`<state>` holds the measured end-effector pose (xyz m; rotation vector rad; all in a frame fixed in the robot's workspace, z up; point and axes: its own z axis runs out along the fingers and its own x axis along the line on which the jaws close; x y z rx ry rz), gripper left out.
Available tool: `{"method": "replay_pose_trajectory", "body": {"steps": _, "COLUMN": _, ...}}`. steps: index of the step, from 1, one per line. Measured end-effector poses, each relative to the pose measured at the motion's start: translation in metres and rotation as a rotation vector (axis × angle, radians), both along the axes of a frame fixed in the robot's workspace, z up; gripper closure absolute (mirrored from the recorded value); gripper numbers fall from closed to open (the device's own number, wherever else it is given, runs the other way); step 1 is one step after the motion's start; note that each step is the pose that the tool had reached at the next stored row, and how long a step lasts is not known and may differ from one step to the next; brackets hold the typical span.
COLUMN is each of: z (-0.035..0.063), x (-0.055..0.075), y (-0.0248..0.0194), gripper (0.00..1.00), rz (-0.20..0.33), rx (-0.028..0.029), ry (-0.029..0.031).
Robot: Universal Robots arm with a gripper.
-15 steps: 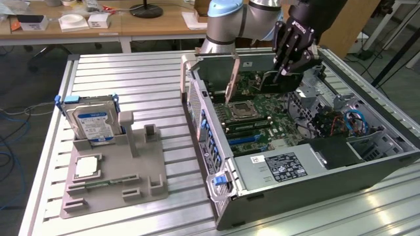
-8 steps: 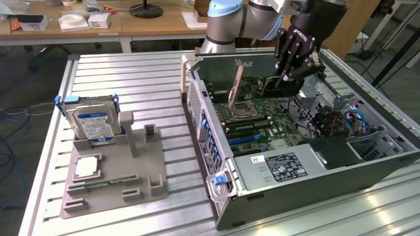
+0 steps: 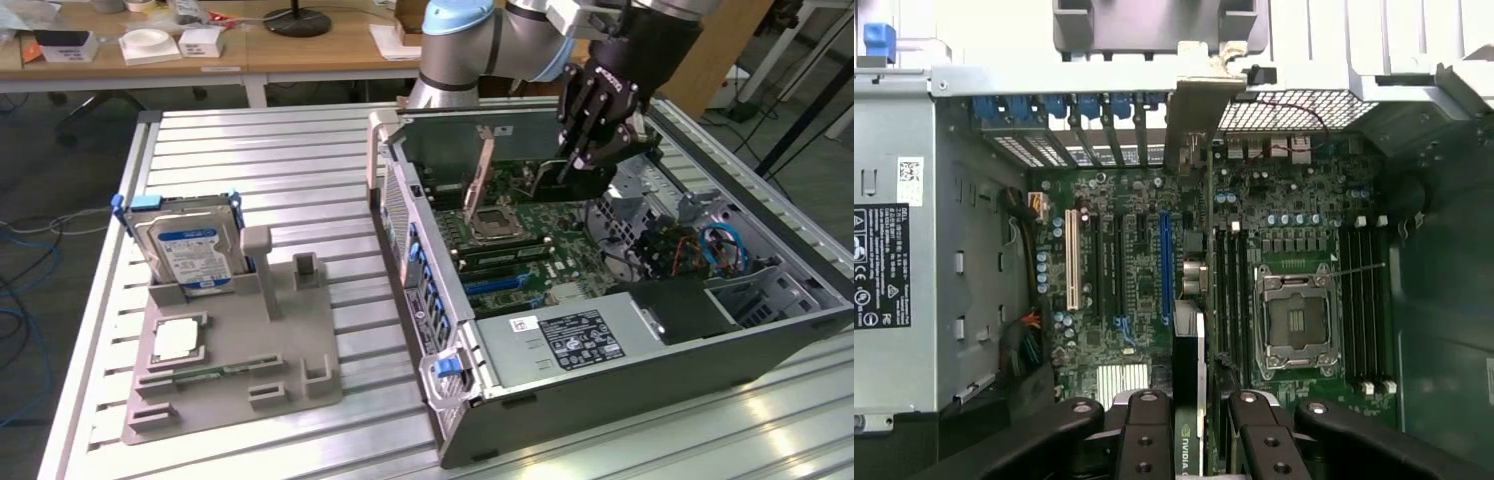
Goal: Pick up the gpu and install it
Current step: 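Insert the gpu into the slot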
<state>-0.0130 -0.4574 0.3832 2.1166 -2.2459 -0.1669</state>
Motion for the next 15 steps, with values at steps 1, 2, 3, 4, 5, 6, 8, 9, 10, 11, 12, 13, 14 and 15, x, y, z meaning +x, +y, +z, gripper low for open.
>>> {"method": "replay_pose_trajectory", "body": {"steps": 1, "z": -0.0005, "x": 0.0, "y": 0.0, "gripper": 0.74, "rz": 0.0, "rx": 0.0004, "ry": -0.0001}}
{"method": "replay_pose_trajectory", "body": {"steps": 2, "z": -0.0021, "x": 0.0, "y": 0.0, "gripper": 0.74, "rz": 0.0, "rx": 0.0008, "ry": -0.0001}}
{"method": "replay_pose_trajectory", "body": {"steps": 3, "z": -0.0039, "x": 0.0, "y": 0.0, "gripper": 0.74, "rz": 0.0, "rx": 0.0006, "ry": -0.0001}}
{"method": "replay_pose_trajectory", "body": {"steps": 4, "z": -0.0057, "x": 0.0, "y": 0.0, "gripper": 0.74, "rz": 0.0, "rx": 0.0008, "ry": -0.0001}}
{"method": "replay_pose_trajectory", "body": {"steps": 5, "z": -0.0074, "x": 0.0, "y": 0.0, "gripper": 0.74, "rz": 0.0, "rx": 0.0006, "ry": -0.0001}}
{"method": "replay_pose_trajectory", "body": {"steps": 6, "z": -0.0092, "x": 0.0, "y": 0.0, "gripper": 0.74, "rz": 0.0, "rx": 0.0007, "ry": -0.0001}}
{"method": "replay_pose_trajectory", "body": {"steps": 8, "z": -0.0129, "x": 0.0, "y": 0.0, "gripper": 0.74, "rz": 0.0, "rx": 0.0006, "ry": 0.0}}
{"method": "replay_pose_trajectory", "body": {"steps": 9, "z": -0.0147, "x": 0.0, "y": -0.0001, "gripper": 0.74, "rz": 0.0, "rx": 0.0006, "ry": 0.0}}
{"method": "replay_pose_trajectory", "body": {"steps": 10, "z": -0.0165, "x": 0.0, "y": -0.0003, "gripper": 0.74, "rz": 0.0, "rx": 0.0006, "ry": 0.0}}
{"method": "replay_pose_trajectory", "body": {"steps": 11, "z": -0.0183, "x": 0.0, "y": -0.0006, "gripper": 0.74, "rz": 0.0, "rx": 0.0005, "ry": 0.0}}
{"method": "replay_pose_trajectory", "body": {"steps": 12, "z": -0.0201, "x": 0.0, "y": -0.001, "gripper": 0.74, "rz": 0.0, "rx": 0.0006, "ry": 0.0}}
{"method": "replay_pose_trajectory", "body": {"steps": 13, "z": -0.0221, "x": 0.0, "y": -0.0018, "gripper": 0.74, "rz": 0.0, "rx": 0.0007, "ry": 0.0}}
{"method": "replay_pose_trajectory", "body": {"steps": 14, "z": -0.0239, "x": 0.0, "y": -0.0029, "gripper": 0.74, "rz": 0.0, "rx": 0.0006, "ry": 0.0}}
{"method": "replay_pose_trajectory", "body": {"steps": 15, "z": -0.0255, "x": 0.0, "y": -0.0043, "gripper": 0.74, "rz": 0.0, "rx": 0.0004, "ry": 0.0}}
